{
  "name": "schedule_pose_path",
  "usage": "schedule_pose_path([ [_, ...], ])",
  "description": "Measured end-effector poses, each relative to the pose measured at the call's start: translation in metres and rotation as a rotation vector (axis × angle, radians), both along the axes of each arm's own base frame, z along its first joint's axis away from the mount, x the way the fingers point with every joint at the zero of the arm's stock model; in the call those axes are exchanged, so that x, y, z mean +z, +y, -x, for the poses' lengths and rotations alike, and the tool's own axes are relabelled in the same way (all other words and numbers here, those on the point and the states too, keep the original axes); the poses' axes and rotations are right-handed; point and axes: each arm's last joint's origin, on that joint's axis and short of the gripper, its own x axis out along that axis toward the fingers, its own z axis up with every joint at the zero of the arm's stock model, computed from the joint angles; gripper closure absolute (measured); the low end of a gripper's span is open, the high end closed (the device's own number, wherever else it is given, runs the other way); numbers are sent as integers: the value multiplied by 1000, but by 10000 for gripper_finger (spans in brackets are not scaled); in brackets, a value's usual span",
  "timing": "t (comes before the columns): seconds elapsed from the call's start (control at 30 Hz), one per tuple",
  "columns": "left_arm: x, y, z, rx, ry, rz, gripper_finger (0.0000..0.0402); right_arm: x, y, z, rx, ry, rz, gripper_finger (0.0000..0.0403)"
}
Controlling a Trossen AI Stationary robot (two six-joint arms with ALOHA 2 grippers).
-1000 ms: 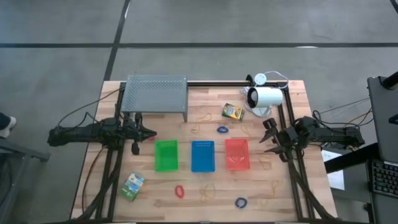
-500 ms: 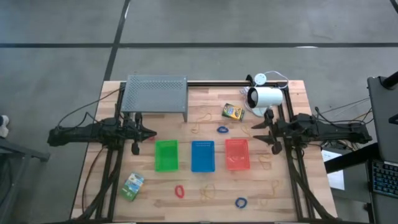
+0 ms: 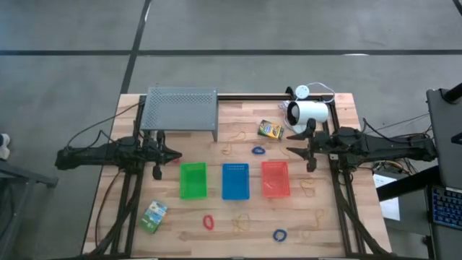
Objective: Pick & Place Office Desk Supplies
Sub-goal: Put the yellow rubber band into the orange bin
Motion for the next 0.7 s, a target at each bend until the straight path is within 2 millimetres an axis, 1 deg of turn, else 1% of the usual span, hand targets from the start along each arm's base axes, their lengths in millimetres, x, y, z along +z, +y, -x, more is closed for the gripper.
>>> schedule_pose_path([
  [0.1,0,0,0,0,-1,0,374,-1,-3,-7,-93,89,13,220],
  [0.2,0,0,0,0,0,0,374,3,-7,-16,-153,124,21,220],
  [0.4,0,0,0,0,0,0,374,15,-16,-37,-205,173,47,220],
  [0.57,0,0,0,0,0,0,374,24,-31,-58,-168,224,18,220],
  [0.7,0,0,0,0,-1,0,374,24,-52,-74,-139,268,-1,220],
])
